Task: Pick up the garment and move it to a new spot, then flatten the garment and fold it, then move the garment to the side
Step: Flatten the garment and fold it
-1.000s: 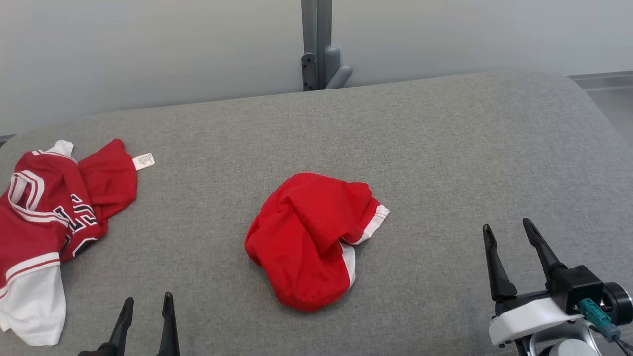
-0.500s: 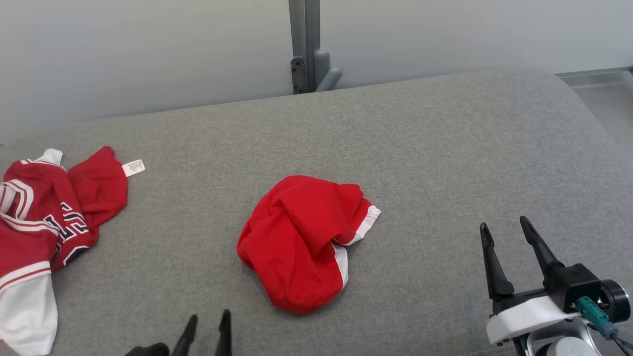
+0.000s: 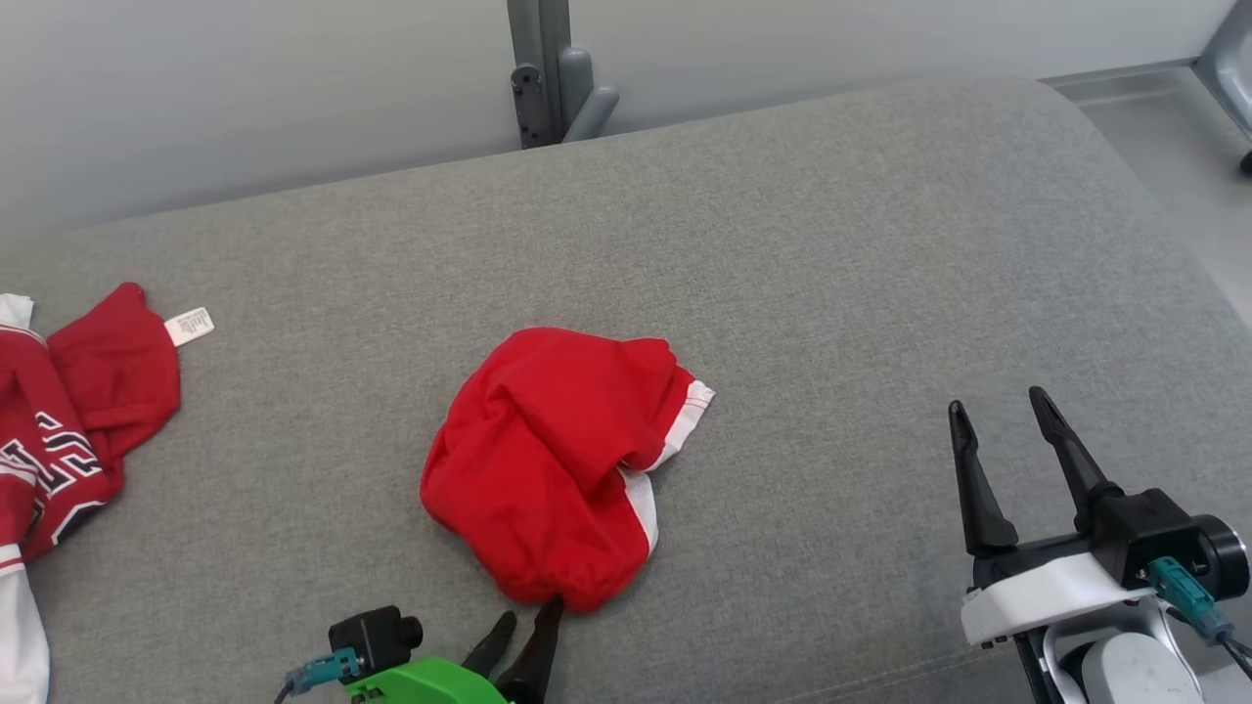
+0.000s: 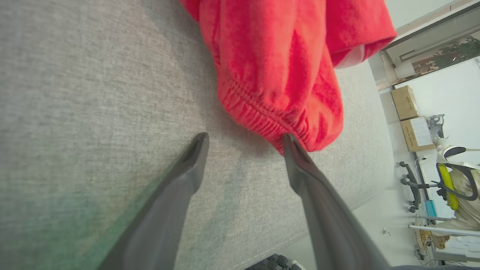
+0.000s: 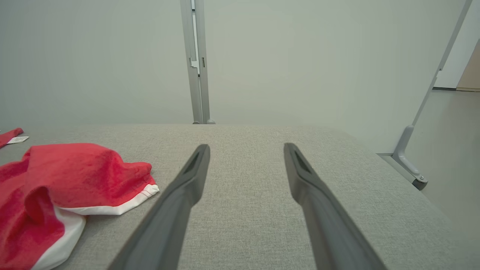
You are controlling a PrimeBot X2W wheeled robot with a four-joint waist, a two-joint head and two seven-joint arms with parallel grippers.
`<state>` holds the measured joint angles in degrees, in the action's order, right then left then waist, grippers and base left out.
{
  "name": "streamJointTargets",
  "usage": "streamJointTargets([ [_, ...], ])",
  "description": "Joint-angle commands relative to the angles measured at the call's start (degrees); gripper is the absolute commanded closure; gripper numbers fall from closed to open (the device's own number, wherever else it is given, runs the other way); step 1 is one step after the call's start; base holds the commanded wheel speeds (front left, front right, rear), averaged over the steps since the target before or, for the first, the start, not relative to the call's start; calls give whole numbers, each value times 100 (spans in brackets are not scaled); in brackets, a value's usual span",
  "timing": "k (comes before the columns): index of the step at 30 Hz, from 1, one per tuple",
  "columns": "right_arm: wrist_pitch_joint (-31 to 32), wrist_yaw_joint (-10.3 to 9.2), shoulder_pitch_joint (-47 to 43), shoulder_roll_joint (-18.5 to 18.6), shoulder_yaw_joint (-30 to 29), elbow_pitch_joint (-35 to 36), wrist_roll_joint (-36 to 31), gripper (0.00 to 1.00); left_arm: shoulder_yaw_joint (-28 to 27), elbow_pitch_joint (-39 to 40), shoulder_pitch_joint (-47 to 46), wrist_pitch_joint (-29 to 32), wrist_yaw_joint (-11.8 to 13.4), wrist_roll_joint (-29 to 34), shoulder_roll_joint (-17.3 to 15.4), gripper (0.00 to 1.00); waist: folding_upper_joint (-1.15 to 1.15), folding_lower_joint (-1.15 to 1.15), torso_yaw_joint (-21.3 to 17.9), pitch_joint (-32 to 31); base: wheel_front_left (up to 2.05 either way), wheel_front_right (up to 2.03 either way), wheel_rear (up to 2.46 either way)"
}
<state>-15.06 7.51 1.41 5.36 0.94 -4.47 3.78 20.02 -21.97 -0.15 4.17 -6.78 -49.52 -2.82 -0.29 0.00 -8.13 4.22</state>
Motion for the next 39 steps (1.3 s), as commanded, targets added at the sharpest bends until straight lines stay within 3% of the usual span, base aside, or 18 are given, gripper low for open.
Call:
streamJointTargets([
  [1, -18, -4, 53, 22, -21, 20, 28, 0, 41, -37, -135, -44, -5, -129, -19, 0, 29, 0, -127, 146, 0, 0, 0],
  [7, -18, -4, 105, -12, -24, -13, 25, 0, 416, -275, -360, -292, -36, -305, -21, 0, 29, 0, -201, 221, 0, 0, 0],
  [9, -18, -4, 106, -30, -10, -33, 24, 0, 523, -352, -365, -331, -42, -379, -19, 34, 29, 0, -217, 207, 0, 0, 0],
  [10, -18, -4, 106, -38, -5, -43, 28, 0, 580, -371, -353, -326, -45, -478, -19, 36, 29, 0, -225, 197, 0, 0, 0],
  [12, -18, -4, 109, -56, -2, -54, 41, 0, 677, -372, -350, -350, -52, -626, -20, 25, 29, 0, -232, 185, 0, 0, 0],
  [14, -18, -4, 106, -71, -17, -61, 44, 0, 756, -362, -357, -387, -60, -750, -20, 47, 29, 0, -227, 180, 0, 0, 0],
  [17, -18, -4, 101, -91, -38, -66, 52, 0, 869, -352, -472, -490, -70, -938, -20, 66, 29, 0, -206, 186, 0, 0, 0],
  [18, -18, -4, 102, -95, -42, -71, 55, 0, 898, -351, -511, -529, -73, -1021, -21, 82, 29, 0, -198, 191, 0, 0, 0],
  [20, -18, -4, 112, -106, -39, -78, 53, 0, 960, -350, -575, -619, -68, -1150, -21, 100, 29, 0, -190, 198, 0, 0, 0],
  [29, -18, -4, 143, -142, -36, -144, 81, 0, 1240, -361, -865, -1018, -75, -1624, -21, 100, 29, 0, -218, 202, 0, 0, 0],
  [39, -18, -4, 75, -155, -61, -170, 80, 0, 1051, -252, -1073, -1461, -77, -1837, -185, 100, 29, 0, -223, 171, 0, 0, 0],
])
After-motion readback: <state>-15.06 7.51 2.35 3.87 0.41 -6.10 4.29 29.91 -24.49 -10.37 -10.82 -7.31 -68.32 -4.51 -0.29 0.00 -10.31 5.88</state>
